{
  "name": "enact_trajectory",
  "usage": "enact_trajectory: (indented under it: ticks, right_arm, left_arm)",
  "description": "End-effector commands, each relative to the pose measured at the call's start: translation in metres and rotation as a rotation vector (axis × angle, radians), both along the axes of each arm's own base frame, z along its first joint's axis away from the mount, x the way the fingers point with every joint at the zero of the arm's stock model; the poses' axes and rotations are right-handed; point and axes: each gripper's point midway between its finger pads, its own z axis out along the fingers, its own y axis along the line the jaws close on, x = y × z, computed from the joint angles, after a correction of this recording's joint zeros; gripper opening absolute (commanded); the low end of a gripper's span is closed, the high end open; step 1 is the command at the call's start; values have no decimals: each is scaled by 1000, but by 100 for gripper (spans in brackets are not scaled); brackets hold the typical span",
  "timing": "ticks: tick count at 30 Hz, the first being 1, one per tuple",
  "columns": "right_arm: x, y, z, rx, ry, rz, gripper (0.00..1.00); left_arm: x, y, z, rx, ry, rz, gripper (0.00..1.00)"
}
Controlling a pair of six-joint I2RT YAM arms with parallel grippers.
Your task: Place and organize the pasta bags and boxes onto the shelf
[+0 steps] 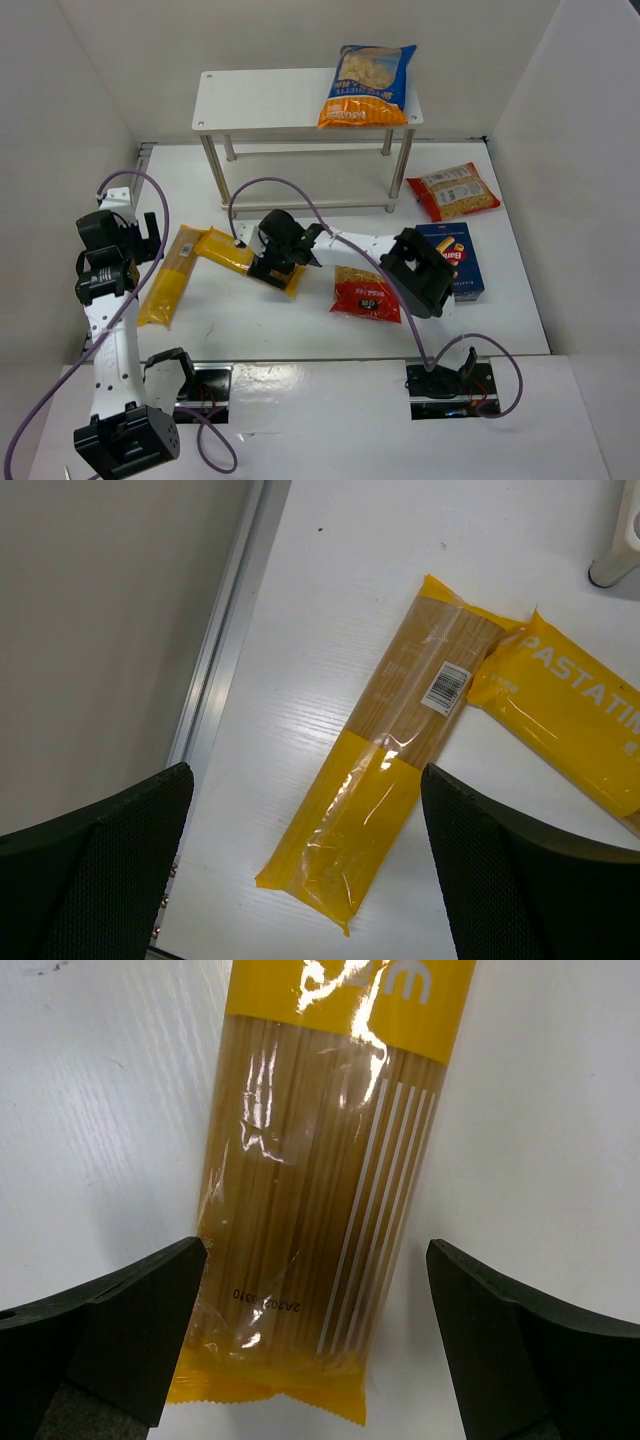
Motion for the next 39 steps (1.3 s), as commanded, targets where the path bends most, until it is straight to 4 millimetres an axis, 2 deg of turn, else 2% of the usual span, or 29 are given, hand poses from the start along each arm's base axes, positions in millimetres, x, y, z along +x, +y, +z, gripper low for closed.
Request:
enact_trajectory:
  ticks: [1, 3, 5, 6, 8, 11, 13, 21, 35, 37, 39]
  right_arm:
    - [9, 15, 11, 55, 10, 13, 100]
    - [8, 17, 11, 60, 38, 37, 100]
    - [2, 18, 1, 49, 73, 66, 100]
    - [2, 22, 5, 62, 73, 74, 100]
    - [-5, 18, -9, 34, 111, 92, 100]
    - [-9, 20, -6, 43, 128, 107, 100]
    - [-12, 16, -13, 29, 140, 106, 100]
    - [-4, 8, -32, -14, 122, 51, 100]
    - [-12, 11, -52, -77, 108, 38, 100]
    - [-9, 15, -47, -70, 103, 38, 96]
    - [-14, 12, -56, -93, 133, 44, 88]
  left_arm:
    - [3, 2, 10, 8, -51, 13, 100]
    - [3, 2, 10, 8, -51, 13, 100]
    - [3, 2, 10, 8, -51, 13, 100]
    - [3, 2, 10, 8, -51, 13, 100]
    - [4, 1, 10, 4, -52, 5, 100]
    - [4, 1, 10, 4, -52, 5, 100]
    - [4, 1, 10, 4, -52, 5, 100]
    - [4, 1, 10, 4, -52, 5, 100]
    - [3, -1, 12, 10, -59, -7, 100]
    - [3, -1, 12, 10, -59, -7, 100]
    - [3, -1, 12, 10, -59, -7, 100]
